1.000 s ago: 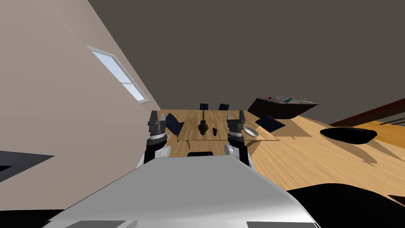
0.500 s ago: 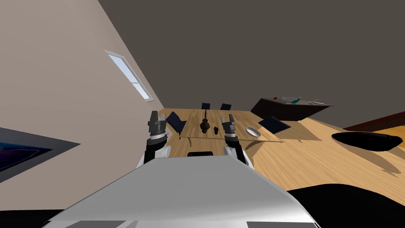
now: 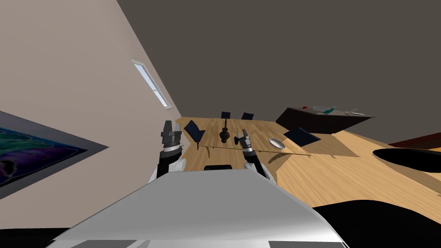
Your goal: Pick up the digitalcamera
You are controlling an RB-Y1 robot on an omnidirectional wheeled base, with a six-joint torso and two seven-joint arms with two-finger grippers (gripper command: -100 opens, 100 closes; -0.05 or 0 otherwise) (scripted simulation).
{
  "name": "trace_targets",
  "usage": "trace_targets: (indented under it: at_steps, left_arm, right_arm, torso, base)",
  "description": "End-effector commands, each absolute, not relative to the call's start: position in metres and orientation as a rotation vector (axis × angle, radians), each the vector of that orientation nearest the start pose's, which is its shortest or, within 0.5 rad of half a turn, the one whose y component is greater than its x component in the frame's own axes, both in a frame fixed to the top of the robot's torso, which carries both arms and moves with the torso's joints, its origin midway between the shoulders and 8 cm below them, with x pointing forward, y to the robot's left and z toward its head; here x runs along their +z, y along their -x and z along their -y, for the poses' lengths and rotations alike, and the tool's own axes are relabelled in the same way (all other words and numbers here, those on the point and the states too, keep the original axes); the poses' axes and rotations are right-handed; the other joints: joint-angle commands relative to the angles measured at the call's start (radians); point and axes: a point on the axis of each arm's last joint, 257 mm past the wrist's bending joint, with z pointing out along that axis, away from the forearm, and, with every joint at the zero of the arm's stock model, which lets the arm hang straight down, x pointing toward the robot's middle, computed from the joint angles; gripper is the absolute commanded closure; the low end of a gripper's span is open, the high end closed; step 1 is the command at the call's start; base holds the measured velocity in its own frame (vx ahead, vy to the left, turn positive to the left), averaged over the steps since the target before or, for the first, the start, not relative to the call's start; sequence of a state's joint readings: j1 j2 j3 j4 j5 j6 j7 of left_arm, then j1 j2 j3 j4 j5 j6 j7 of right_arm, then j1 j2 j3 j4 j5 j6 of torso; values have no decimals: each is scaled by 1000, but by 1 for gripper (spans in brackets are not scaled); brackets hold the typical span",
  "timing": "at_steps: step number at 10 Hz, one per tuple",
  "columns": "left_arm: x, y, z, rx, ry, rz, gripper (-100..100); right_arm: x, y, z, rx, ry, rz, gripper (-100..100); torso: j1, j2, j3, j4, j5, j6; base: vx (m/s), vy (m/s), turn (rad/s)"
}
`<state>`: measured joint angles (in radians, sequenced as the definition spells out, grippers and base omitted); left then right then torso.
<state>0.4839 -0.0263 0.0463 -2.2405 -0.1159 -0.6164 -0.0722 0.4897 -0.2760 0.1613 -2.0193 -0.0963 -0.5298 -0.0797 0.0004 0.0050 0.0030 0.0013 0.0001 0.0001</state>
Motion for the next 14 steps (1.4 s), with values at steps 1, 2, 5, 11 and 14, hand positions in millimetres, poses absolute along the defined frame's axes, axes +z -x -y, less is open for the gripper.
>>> trace_targets:
  at_steps: [1,2,5,11,14]
  left_arm:
    - [32,-333,-276,-1145,497,-615,0]
    - [32,-333,-276,-1145,497,-615,0]
    - [32,-333,-276,-1145,497,-615,0]
    - [32,-333,-276,-1145,497,-615,0]
    - [32,-333,-276,-1145,497,-615,0]
  right_arm:
    - [-130,-380,220,1477,-789,-1047,-100]
    - [-136,-380,221,1471,-797,-1055,-100]
    - [-192,-377,214,1430,-823,-1212,-100]
    - [-291,-355,216,1328,-876,-1474,-100]
    - [-350,-331,224,1252,-895,-1640,-100]
  torso:
    - [0,0,0,0,0,0]
    - [0,0,0,0,0,0]
    - [0,-1,-1,0,0,0]
    - [1,-1,-1,0,0,0]
    - [2,-2,-1,0,1,0]
  base:
    - [-69,18,89]
    - [-56,17,51]
    - [-61,16,76]
    - [-71,40,89]
    - [-54,64,107]
